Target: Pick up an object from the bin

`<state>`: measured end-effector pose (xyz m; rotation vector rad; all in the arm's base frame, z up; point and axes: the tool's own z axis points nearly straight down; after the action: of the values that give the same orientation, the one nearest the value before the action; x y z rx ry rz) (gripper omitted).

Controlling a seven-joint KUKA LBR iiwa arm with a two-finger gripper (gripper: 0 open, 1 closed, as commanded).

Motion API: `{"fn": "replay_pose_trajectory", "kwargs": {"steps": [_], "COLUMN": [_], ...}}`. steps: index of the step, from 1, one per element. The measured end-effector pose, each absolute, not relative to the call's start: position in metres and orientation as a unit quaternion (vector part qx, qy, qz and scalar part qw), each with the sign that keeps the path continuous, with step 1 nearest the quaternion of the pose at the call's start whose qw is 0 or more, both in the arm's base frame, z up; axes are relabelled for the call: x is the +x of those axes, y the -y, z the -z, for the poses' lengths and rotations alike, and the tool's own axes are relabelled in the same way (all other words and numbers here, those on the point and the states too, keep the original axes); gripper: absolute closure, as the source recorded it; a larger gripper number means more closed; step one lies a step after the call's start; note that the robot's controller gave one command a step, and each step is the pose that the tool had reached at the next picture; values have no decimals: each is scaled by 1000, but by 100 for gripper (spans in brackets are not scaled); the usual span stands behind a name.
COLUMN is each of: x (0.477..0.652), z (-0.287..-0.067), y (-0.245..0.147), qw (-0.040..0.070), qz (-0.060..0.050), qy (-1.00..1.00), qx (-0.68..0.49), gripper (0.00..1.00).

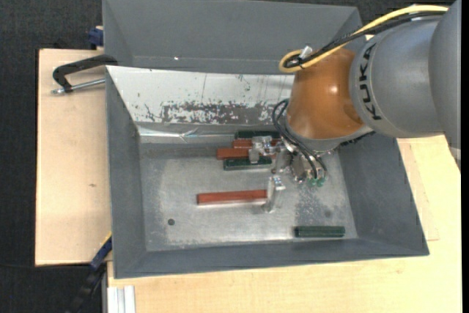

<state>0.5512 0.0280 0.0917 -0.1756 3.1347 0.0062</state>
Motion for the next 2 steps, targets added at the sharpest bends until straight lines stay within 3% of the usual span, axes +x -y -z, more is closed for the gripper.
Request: {"fn": "replay_pose_trajectory", "kwargs": {"steps": [1,2], "x": [491,491], "z": [-70,-70], "y": [-40,-40], "qw": [1,1], "qz": [-1,-1], "qy": [-997,-997], "qx": [-71,-71], "gripper": [100,100]}}
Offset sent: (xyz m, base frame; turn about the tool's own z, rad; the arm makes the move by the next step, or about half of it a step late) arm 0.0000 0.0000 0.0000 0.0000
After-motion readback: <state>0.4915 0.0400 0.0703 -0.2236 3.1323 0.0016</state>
